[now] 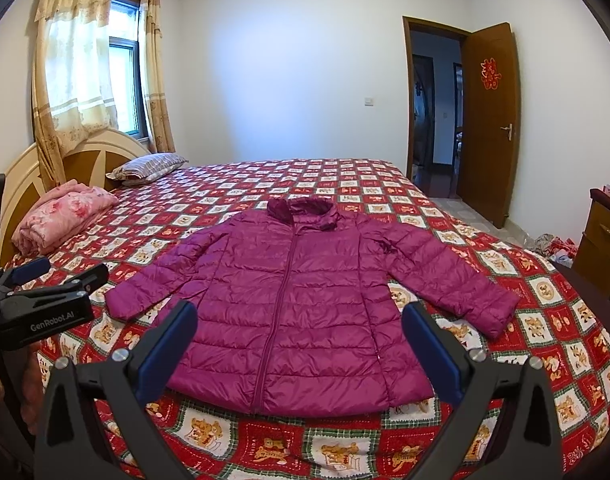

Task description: Fold large clothes

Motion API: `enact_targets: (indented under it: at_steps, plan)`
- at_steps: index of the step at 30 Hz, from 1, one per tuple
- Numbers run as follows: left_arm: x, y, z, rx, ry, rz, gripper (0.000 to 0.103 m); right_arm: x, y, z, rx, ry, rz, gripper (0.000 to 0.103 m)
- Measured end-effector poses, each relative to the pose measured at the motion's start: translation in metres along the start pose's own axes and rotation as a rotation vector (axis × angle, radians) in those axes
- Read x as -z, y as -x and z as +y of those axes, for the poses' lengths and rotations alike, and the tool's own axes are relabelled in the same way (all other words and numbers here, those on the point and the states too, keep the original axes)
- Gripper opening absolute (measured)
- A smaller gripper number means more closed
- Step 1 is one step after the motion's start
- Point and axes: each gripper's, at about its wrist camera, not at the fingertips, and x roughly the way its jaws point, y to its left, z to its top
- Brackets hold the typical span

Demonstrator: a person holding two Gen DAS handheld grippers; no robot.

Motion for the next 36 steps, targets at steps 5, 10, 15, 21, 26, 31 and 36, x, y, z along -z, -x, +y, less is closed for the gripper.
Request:
enact_targets:
  at_steps: [5,10,15,21,26,31,36]
  plan:
    - [-0.0001,-0.0019,0.0019,-0.004,0.0,0.002,0.102,0.0005,-0.0011,-0.0011,-0.003,0.001,0.006,0.103]
    - [-0.0019,-0.0018,0.0053,-0.005,0.002,0.0,0.102,0.002,-0.0019,-0.0006,-0.002,-0.001,0.005,0.103]
    - [-0.0019,-0.0018,0.0059,-0.007,0.002,0.002,0.102,0.0028,-0.0029,-0.0003,-0.002,-0.001,0.011,0.103]
    - [-0.0021,-0.0012,0.0073,-0.005,0.002,0.0,0.102,0.0054,-0.0053,0.0009,-0.001,-0.002,0.016,0.103]
    - [-0.0019,-0.0014,0.0059,-0.007,0.001,0.0,0.102,0.0053,-0.007,0.0018,0.0,-0.003,0.027,0.103]
    - [-0.001,-0.0017,0.0069,-0.01,0.002,-0.001,0.102,0.0056,-0.0078,0.0015,-0.003,-0.006,0.033,0.103]
    - [-0.0011,-0.0017,0.0075,-0.01,0.002,-0.002,0.102,0.0063,-0.0082,0.0016,-0.002,-0.007,0.037,0.103]
